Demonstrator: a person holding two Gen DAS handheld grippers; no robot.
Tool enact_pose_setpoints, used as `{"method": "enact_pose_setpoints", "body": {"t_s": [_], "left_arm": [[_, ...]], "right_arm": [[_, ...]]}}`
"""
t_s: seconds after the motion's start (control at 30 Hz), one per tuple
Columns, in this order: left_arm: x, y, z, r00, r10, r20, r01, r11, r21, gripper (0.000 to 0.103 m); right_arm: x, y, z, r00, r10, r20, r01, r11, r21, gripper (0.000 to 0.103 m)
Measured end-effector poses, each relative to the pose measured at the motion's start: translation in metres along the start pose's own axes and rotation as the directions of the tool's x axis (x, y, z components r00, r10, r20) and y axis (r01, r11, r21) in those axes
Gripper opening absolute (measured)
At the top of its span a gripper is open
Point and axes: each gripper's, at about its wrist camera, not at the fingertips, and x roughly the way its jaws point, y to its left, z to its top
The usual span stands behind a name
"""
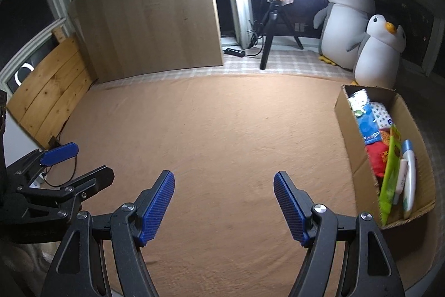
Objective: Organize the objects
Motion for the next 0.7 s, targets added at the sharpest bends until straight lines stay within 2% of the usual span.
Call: {"method": "enact_pose_setpoints", "body": {"t_s": [0.27,0.47,0.7], "left_arm": [[-0.009,0.012,-0.016,1.000,0.003,-0.011,-0.003,1.000,-0.018,0.097],[-0.006,0.016,-0.020,1.000,0.006,-0.026,-0.007,1.000,-0.025,0.097],[-0.005,0.022,-0.019,1.000,0.013,-0.026,-0.014,0.999,-0.040,0.097]], "right_arm": [[-0.001,0.023,-0.012,1.000,-0.025,-0.005,0.025,0.999,-0.029,0.070],[-0.002,0.022,-0.015,0.998,-0.064,-0.003,0.064,0.998,-0.014,0.070],[-0.001,0.023,-0.015,0.997,-0.074,-0.009,0.074,0.997,-0.004,0.071]]}}
